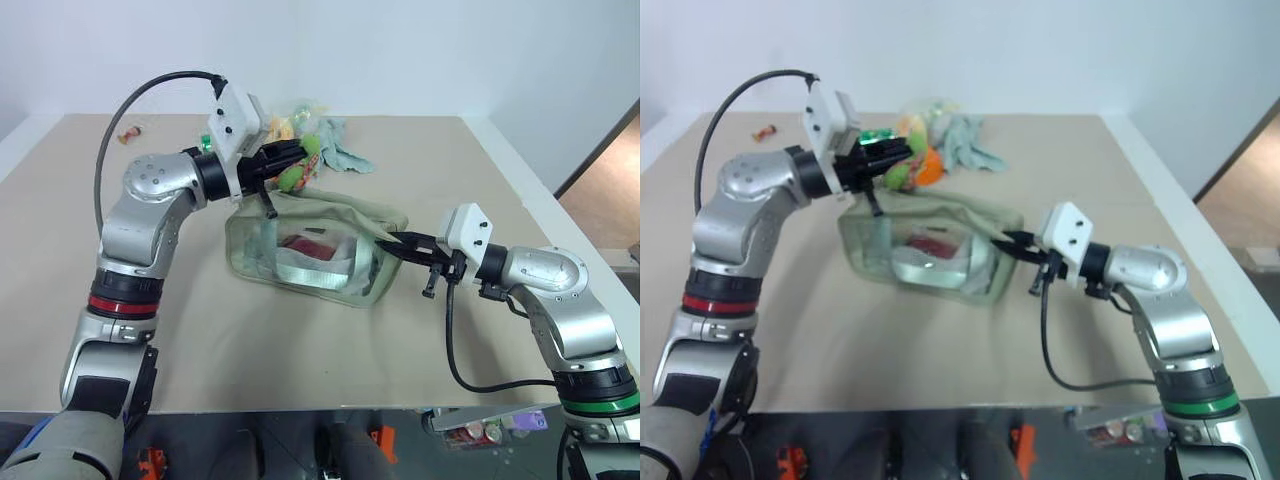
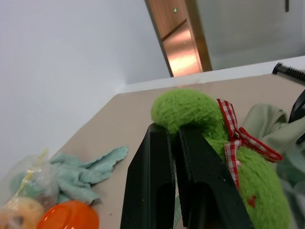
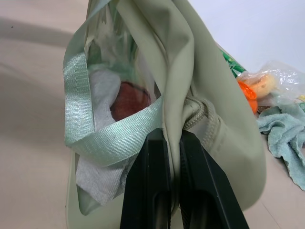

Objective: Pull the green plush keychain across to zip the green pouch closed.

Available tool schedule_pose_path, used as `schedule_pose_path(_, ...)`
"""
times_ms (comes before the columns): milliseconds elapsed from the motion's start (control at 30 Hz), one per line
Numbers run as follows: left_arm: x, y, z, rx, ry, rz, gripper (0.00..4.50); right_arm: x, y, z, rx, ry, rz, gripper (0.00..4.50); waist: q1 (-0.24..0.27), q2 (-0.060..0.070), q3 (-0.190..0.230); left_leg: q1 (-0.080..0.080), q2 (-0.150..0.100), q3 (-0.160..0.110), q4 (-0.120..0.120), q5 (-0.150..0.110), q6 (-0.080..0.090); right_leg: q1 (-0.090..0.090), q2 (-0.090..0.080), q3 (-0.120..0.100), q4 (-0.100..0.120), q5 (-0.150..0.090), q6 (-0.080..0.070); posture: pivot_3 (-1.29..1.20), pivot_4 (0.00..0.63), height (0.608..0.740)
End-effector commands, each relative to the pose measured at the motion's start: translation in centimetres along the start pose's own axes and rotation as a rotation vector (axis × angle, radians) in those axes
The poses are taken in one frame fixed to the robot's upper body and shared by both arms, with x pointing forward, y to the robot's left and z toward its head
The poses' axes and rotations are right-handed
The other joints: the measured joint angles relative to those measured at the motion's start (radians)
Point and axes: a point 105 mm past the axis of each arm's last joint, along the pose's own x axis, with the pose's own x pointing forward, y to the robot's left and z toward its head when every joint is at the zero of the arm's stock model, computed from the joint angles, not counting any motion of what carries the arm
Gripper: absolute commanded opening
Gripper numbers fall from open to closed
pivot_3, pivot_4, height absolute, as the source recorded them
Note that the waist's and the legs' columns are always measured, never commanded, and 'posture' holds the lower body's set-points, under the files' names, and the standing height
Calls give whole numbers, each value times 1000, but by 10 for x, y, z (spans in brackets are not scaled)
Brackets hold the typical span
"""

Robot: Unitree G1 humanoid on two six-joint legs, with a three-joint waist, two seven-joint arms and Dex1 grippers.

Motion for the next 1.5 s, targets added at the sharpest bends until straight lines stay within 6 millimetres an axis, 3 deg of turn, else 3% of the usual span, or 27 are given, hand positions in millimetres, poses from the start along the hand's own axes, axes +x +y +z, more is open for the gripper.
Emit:
schedule_pose_path(33, 7, -1, 17, 84, -31, 6, 31, 1, 2, 6, -23, -16, 12, 0, -1, 0, 0, 0, 0, 0, 0, 0, 0, 0, 0, 0, 0, 0, 0, 0, 150, 740)
schedule_pose_path(300, -17, 24, 14, 139, 45, 88, 31, 0, 2, 5, -23, -9, 12, 0, 1, 0, 0, 0, 0, 0, 0, 0, 0, 0, 0, 0, 0, 0, 0, 0, 150, 740)
schedule_pose_path(433, -25, 24, 22, 130, 50, 90, 31, 0, 0, 5, -23, -12, 5, 0, 1, 0, 0, 0, -1, 0, 0, 0, 0, 0, -1, 0, 0, 0, 0, 0, 150, 740)
schedule_pose_path(567, -30, 12, 28, 83, 45, 47, 31, 0, -3, 5, -28, -27, -13, 0, 1, 0, 0, 0, -1, 0, 0, 0, 0, 0, -2, 1, 0, 0, 1, 0, 150, 740)
schedule_pose_path(667, -30, -1, 26, 50, 50, -8, 31, 1, -5, 7, -25, -46, -13, 0, 0, 0, 0, 0, -1, 0, 0, 0, 0, 0, -1, 1, 0, 0, 1, 0, 150, 740)
schedule_pose_path(967, -12, -14, 0, 82, 105, -61, 31, 8, -5, 13, -46, -71, 20, 0, 0, 0, 0, 1, 0, 0, 1, 0, 0, 0, 0, 1, 1, 1, 0, 0, 150, 740)
schedule_pose_path(1067, -5, -19, 1, 85, 80, -94, 31, 8, -4, 13, -48, -71, 24, 0, 0, 0, 0, 1, 0, 0, 1, 0, 0, 0, 0, 1, 1, 1, 0, 0, 150, 740)
schedule_pose_path(1233, -2, -17, 3, 66, 70, -104, 31, 9, 0, 12, -46, -69, 30, 0, 0, 0, 0, 1, 0, 0, 1, 0, 0, 0, 0, 2, 1, 1, 0, 0, 150, 740)
schedule_pose_path(1400, -12, -9, -3, 75, 128, -93, 31, 6, 2, 9, -42, -58, 24, 0, 0, 0, 0, 1, 0, 0, 1, 0, 0, 0, 1, 1, 1, 1, 0, 0, 150, 740)
schedule_pose_path(1433, -13, -7, -2, 72, 123, -85, 678, 6, 2, 9, -42, -56, 24, 0, 0, 0, 0, 1, 0, 0, 1, 0, 0, 0, 1, 1, 1, 1, 0, 0, 150, 740)
schedule_pose_path(1500, -15, -5, 0, 61, 110, -85, 846, 6, 3, 8, -41, -55, 24, 0, 0, 0, 0, 1, 0, 0, 1, 0, 0, 0, 1, 1, 1, 1, 0, 0, 150, 740)
